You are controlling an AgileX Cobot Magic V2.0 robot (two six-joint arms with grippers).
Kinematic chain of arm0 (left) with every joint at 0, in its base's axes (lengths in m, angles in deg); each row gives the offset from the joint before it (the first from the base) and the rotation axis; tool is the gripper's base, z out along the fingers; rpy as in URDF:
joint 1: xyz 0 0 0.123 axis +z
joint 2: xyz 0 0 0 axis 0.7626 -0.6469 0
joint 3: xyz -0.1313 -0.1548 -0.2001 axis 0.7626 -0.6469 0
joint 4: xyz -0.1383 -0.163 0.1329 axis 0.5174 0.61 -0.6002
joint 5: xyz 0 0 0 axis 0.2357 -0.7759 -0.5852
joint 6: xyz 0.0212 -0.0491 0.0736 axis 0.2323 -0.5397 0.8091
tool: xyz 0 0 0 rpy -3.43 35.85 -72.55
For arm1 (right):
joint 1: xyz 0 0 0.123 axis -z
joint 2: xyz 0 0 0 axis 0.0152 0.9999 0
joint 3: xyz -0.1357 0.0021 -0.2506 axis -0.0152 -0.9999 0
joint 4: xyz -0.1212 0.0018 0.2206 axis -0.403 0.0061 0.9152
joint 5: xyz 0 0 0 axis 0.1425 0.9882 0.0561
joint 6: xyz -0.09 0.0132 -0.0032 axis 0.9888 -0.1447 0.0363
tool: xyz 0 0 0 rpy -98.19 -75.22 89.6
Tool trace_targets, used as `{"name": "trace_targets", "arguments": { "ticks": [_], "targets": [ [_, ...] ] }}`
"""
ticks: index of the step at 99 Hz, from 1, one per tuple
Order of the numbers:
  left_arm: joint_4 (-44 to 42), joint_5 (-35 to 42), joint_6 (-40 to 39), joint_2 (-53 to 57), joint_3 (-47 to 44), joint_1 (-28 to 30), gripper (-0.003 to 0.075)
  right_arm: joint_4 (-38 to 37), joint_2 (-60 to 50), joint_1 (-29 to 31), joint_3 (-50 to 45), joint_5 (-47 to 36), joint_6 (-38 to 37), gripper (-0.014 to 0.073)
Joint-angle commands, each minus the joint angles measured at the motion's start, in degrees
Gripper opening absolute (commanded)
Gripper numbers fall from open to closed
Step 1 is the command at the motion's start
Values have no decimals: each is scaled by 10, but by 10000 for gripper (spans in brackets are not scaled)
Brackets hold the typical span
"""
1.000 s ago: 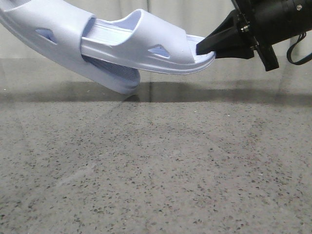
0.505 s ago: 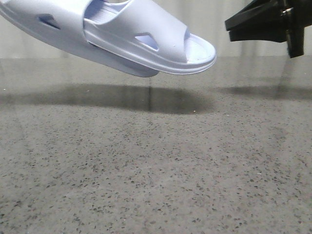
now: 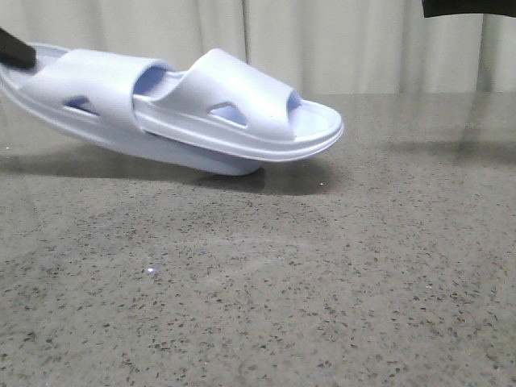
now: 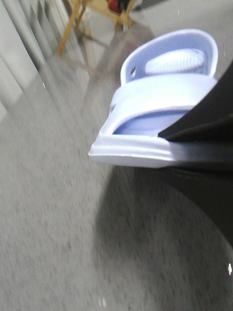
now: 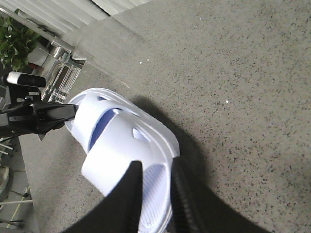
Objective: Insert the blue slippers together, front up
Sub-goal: 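Set the stacked slippers on the table and open both grippers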
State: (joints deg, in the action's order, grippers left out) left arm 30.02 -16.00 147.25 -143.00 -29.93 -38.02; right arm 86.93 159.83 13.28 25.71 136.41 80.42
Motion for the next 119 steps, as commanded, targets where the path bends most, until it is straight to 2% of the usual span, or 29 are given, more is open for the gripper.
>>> {"name": "trace_targets", "arguments": {
  "ticks": [1,24,31,53,65,80,97,101,108,119],
  "targets": [
    [15,11,12,3,13,-9,16,27,-28,2,18,71,0,104],
    [-35,42,28,-18,13,-21,26,7,-28,2,18,71,-7,104],
    [-35,40,43,-18,13,-21,73,3,-28,2,18,71,-7,104],
    [-42,39,52,-18,36,-21,307,0,-29,2,18,71,-7,104],
    [-42,29,52,-6,50,-21,350,-3,-29,2,18,67,-7,104],
    [-49,30,60,40,62,-20,350,-16,-36,2,18,59,-7,66],
    [-48,36,75,106,79,-20,347,-25,-57,-2,17,42,-7,-78],
    [-48,43,75,120,81,-20,335,-25,-61,-6,16,35,-7,-90],
    [-47,66,76,147,81,-21,266,-25,-73,-19,8,14,-7,-78],
    [-43,92,93,185,81,-21,66,-25,-102,-56,-19,-59,9,-78]
  ]
}}
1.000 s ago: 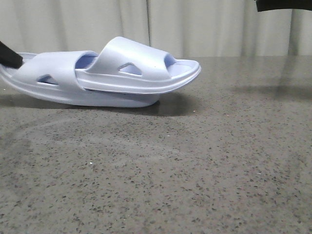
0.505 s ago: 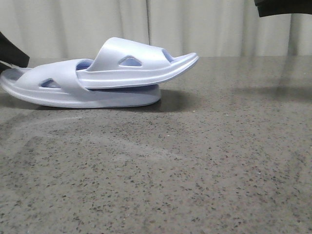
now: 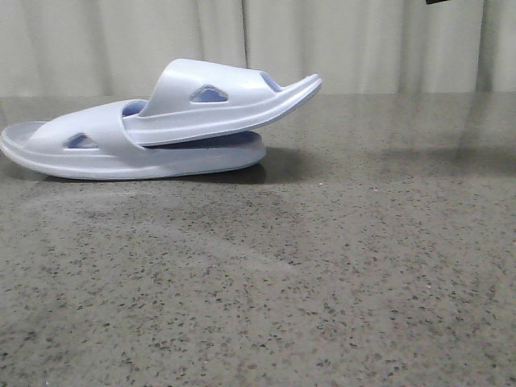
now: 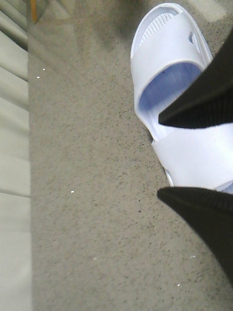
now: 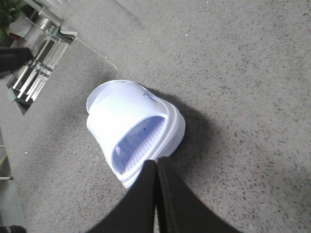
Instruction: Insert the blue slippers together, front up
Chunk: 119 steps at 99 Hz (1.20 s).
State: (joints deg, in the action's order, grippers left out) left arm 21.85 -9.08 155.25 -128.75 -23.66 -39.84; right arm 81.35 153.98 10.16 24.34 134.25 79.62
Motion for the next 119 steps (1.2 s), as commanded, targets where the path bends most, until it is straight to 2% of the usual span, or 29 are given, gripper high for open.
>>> {"name": "trace_targets", "arguments": {
  "ticks": [1,3,21,32,47,58,79,98,119],
  "targets": [
    [42,26,15,47,18,-3,53,31,-46,-31,-10,-43,19,-78],
    [47,30,19,51,17,-3,12,31,-53,-37,-17,-61,22,-78],
    [44,98,35,115,9,-13,15,31,-122,-122,-71,-236,48,-78],
    [19,181,51,162,-14,-40,15,31,-158,-162,-102,-325,48,-78],
    [22,307,83,225,-93,-95,15,37,-202,-176,-158,-396,52,-78],
    [43,368,115,263,-166,-140,15,59,-244,-176,-208,-441,81,-78],
    [107,484,170,314,-300,-246,15,189,-310,-176,-313,-463,216,-78],
    [132,585,170,346,-369,-348,15,338,-342,-176,-398,-447,392,-78],
    [148,673,169,370,-398,-427,15,338,-344,-176,-424,-441,393,-78]
  ]
}}
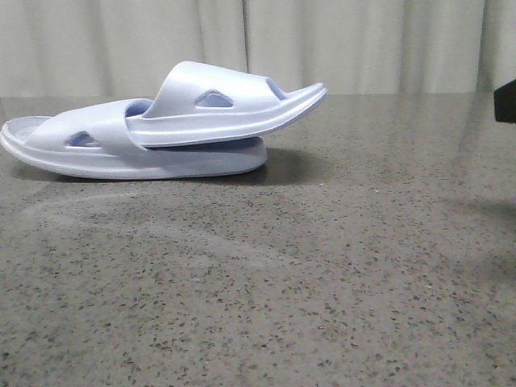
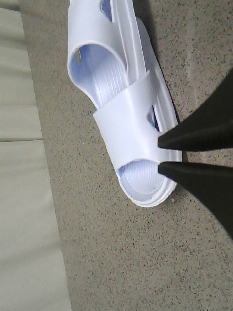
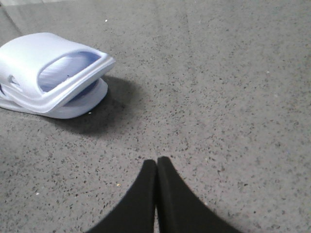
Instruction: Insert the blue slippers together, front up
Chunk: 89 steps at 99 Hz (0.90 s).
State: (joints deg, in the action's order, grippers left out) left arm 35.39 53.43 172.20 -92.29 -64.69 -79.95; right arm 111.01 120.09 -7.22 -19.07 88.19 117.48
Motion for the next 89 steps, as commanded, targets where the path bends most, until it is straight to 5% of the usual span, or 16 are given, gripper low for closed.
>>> {"name": "trace_targets", "arguments": {
  "ticks": [1,89],
  "targets": [
    [12,49,0,6,12,-28,15,41,-5,-2,10,20,15,-78],
    [25,60,0,5,14,-35,15,41,56,-2,10,32,15,-78]
  ]
}}
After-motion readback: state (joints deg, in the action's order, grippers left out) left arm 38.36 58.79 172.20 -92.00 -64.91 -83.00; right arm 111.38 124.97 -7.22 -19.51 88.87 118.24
